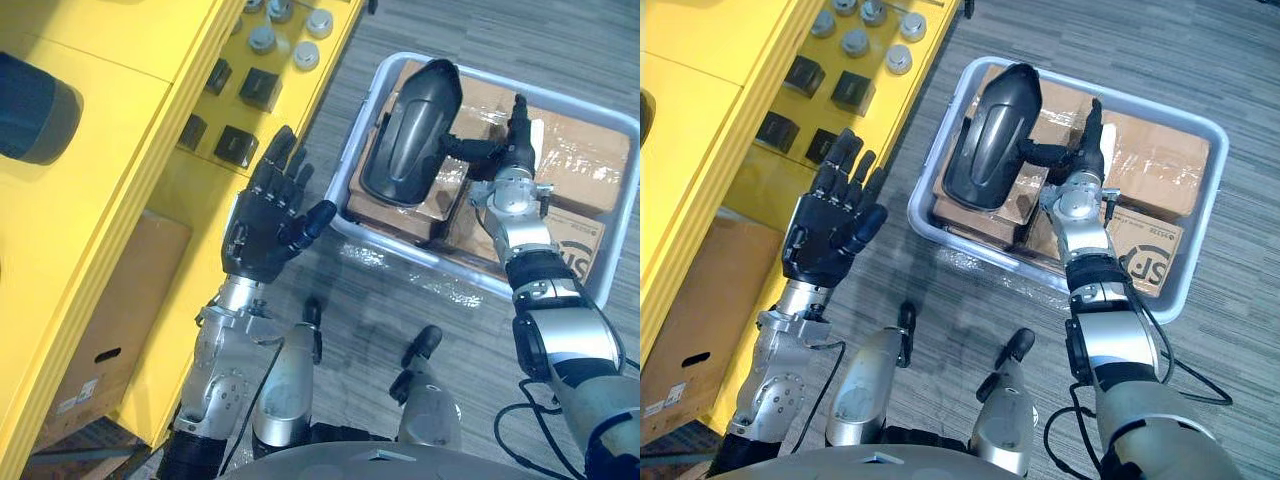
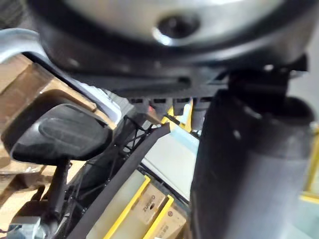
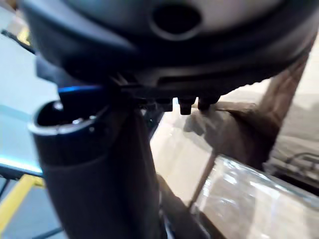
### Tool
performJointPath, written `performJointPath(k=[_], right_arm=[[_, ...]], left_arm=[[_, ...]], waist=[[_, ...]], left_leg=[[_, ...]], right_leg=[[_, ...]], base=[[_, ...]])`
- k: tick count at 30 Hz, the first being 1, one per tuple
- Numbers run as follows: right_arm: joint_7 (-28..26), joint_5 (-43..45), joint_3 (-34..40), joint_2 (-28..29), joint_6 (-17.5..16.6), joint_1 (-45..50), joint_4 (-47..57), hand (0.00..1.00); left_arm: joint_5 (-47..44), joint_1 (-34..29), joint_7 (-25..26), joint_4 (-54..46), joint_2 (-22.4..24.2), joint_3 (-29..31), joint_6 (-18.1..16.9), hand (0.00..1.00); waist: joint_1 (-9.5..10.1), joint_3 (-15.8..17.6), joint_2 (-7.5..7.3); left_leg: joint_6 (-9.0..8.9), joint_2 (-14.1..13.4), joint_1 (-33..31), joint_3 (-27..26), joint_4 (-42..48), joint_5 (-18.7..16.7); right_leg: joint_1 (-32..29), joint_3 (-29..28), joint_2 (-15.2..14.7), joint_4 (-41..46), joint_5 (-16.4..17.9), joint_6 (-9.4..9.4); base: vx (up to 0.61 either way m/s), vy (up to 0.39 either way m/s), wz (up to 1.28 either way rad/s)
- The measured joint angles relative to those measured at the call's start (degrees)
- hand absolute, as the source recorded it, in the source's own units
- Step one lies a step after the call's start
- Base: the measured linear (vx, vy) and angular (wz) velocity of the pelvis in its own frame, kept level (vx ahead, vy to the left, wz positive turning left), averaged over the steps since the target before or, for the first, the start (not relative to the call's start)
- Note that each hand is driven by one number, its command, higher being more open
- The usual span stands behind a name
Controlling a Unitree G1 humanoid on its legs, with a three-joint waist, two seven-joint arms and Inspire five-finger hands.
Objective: Walk over and take three plastic housings, then place them on the shelf
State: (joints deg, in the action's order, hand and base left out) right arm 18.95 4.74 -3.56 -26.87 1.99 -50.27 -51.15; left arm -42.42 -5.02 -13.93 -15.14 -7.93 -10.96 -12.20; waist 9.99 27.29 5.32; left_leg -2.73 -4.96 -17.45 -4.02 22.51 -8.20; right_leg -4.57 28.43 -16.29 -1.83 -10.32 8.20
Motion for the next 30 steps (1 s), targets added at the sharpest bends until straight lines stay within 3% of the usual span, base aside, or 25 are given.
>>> performJointPath(k=[4, 5, 9, 12, 15, 20, 26, 30], right_arm=[[-2.4, -3.9, -1.7, -1.8, 2.4, -1.7, -1.6, 1.00], [-2.8, -6.6, -2.9, -2.2, 2.9, -2.0, -2.3, 0.00], [-2.7, -17.5, -6.7, -2.7, 5.4, -2.4, -2.6, 0.00], [-2.5, -28.1, -10.9, -3.9, 9.5, -3.4, -2.8, 0.00], [-2.1, -31.4, -12.7, -3.8, 13.3, -5.9, -5.0, 0.00], [-2.1, -31.5, -13.7, -3.3, 18.8, -6.8, -7.8, 0.00], [-2.7, -31.2, -12.4, -3.3, 20.9, -5.9, -8.3, 0.00], [-0.9, -28.5, -9.1, -3.7, 19.8, -4.2, -8.0, 0.00]], left_arm=[[-0.1, 0.4, 1.2, 1.4, -0.3, -0.5, 0.0, 1.00], [-0.1, 0.5, 1.3, 1.5, -0.6, -0.8, 0.0, 1.00], [-0.2, 0.3, 1.5, 2.4, -1.2, -2.1, -0.1, 1.00], [-0.1, 0.6, 1.6, 4.0, -1.2, -3.4, -0.1, 1.00], [-0.1, 0.6, 1.7, 4.0, -1.2, -4.4, -0.2, 1.00], [-0.1, 0.2, 1.7, 4.0, -1.2, -4.3, -0.3, 1.00], [-0.1, -0.3, 1.7, 3.4, -1.3, -3.9, -0.3, 1.00], [0.2, -2.3, 1.6, 0.9, -1.6, -3.8, 0.2, 1.00]], waist=[[0.14, 0.0, 0.05], [0.40, 0.0, 0.05], [0.66, 0.0, 0.05], [0.60, 0.0, 0.05], [0.77, 0.0, 0.05], [1.16, 0.1, 0.11], [1.00, 0.1, 0.15], [0.59, 0.1, 0.13]], left_leg=[[-0.01, 0.4, -0.1, 0.6, -1.2, 1.1], [-0.13, 0.4, -0.1, 0.6, -1.7, 1.5], [-0.48, 0.2, -0.2, 0.8, -2.3, 2.2], [-0.73, 0.2, -0.2, 0.9, -3.9, 3.6], [-1.05, 0.3, 0.0, 1.5, -5.5, 5.0], [-1.08, 0.3, 0.1, 1.6, -6.0, 5.5], [-1.07, 0.4, 2.0, 1.5, -7.2, 6.2], [-1.07, 0.4, 2.2, 1.5, -7.3, 6.4]], right_leg=[[-0.5, 0.9, -0.5, 0.9, 0.2, -0.24], [-0.7, 1.1, -0.6, 1.0, 0.3, -0.30], [-1.6, 1.4, -0.6, 2.3, 0.8, -1.03], [-2.1, 1.9, -0.6, 2.7, 0.9, -1.23], [-2.1, 2.8, -0.5, 2.8, 1.0, -1.27], [-2.1, 2.9, -0.7, 3.1, 1.0, -1.28], [-1.2, 2.9, -1.3, 4.4, 1.5, -1.78], [-1.2, 2.9, -1.3, 4.8, 1.6, -1.79]], base=[[-0.08, 0.020, 0.10], [-0.11, 0.007, 0.05], [-0.09, 0.003, -0.01], [-0.08, -0.008, 0.06], [-0.05, -0.022, 0.14], [-0.02, 0.002, 0.05], [-0.02, 0.014, 0.02], [-0.02, 0.009, 0.00]])
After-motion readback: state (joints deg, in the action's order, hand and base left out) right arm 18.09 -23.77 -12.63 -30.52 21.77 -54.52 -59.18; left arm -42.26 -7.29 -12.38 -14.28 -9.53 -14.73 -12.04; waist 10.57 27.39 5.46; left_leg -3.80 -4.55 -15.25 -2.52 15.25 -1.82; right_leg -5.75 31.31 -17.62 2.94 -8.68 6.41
